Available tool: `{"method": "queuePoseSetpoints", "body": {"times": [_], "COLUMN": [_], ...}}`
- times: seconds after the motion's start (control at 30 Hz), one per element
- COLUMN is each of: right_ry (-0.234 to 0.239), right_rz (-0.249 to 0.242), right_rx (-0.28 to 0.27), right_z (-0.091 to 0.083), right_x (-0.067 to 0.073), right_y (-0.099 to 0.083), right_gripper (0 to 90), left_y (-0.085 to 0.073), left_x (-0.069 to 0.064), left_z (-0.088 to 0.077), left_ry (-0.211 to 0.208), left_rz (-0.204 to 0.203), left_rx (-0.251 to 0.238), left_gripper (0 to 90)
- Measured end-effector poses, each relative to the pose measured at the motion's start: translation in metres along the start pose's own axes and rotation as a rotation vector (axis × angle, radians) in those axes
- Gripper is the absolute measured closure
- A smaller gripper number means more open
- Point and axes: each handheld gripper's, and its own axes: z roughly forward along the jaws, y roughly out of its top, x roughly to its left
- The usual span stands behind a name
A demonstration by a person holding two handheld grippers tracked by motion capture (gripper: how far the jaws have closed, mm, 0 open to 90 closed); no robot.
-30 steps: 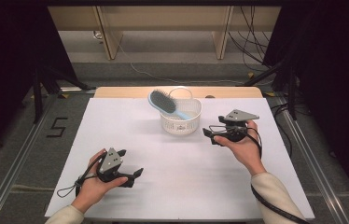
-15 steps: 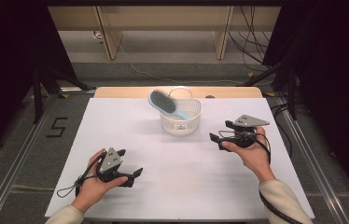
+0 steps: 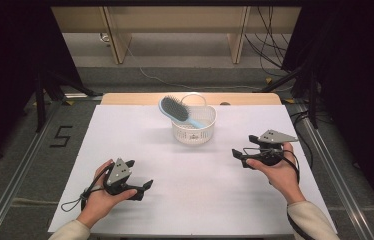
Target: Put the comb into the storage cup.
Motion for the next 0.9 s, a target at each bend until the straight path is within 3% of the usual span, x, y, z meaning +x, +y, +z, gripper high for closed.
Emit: {"method": "queuePoseSetpoints", "body": {"times": [0.9], "right_ry": [-0.016], "right_rz": [0.014], "right_rx": [0.005], "right_z": [-0.03], "right_x": [-0.003], "right_y": [-0.023], "right_gripper": [15.9], "left_y": [0.0], "left_x": [0.0], "left_z": [0.0], "left_ry": [0.004], "left_rz": [-0.004], "left_rx": [-0.004], "left_gripper": [6.5]}}
